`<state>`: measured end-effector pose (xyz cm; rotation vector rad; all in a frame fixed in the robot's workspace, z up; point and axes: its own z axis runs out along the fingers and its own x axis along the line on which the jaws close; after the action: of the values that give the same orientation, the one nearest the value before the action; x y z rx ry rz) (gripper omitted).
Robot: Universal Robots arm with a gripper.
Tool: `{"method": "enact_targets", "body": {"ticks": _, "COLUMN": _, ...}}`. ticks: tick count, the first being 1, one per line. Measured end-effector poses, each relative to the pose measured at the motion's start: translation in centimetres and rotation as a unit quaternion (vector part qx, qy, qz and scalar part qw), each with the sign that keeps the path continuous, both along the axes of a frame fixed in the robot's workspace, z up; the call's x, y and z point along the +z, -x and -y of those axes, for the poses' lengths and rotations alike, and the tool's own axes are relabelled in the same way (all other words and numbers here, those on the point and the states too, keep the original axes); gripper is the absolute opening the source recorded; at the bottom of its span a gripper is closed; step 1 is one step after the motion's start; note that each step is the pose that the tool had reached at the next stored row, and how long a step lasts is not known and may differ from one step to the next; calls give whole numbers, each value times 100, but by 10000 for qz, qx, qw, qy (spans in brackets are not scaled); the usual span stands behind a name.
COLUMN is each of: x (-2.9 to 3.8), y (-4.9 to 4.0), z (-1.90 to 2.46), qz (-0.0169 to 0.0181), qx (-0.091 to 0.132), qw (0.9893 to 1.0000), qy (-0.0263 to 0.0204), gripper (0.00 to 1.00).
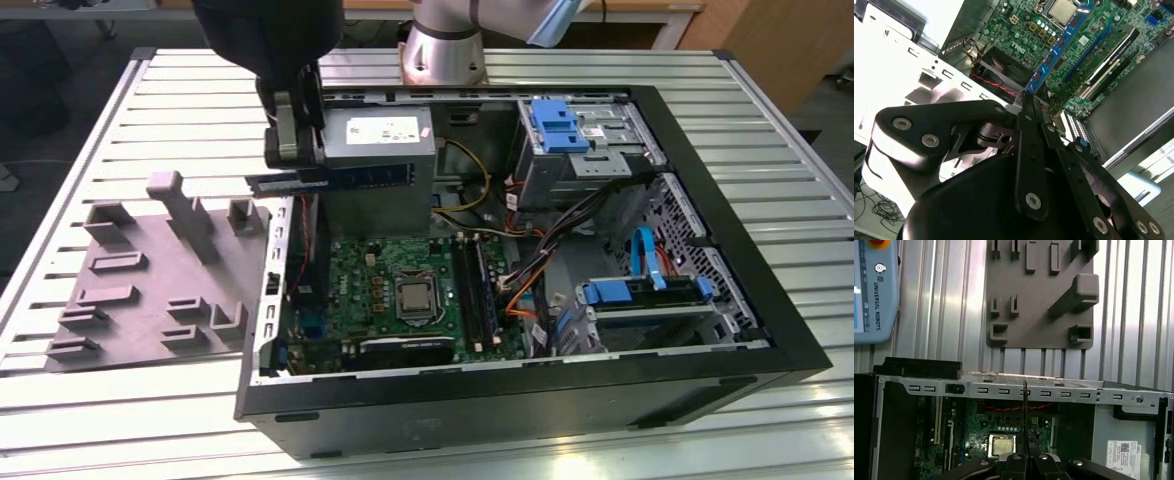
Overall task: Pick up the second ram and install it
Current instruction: 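Pick up the second ram and move it above second insertion slot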
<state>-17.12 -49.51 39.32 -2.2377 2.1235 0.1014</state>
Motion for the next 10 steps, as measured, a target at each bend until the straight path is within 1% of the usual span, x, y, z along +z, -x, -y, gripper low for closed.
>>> {"method": "enact_targets", "body": {"ticks": 10, "x": 0, "y": -70, "z": 0, "qz": 0, "qx": 0, "qw": 10000, "qy": 0, "gripper": 11}}
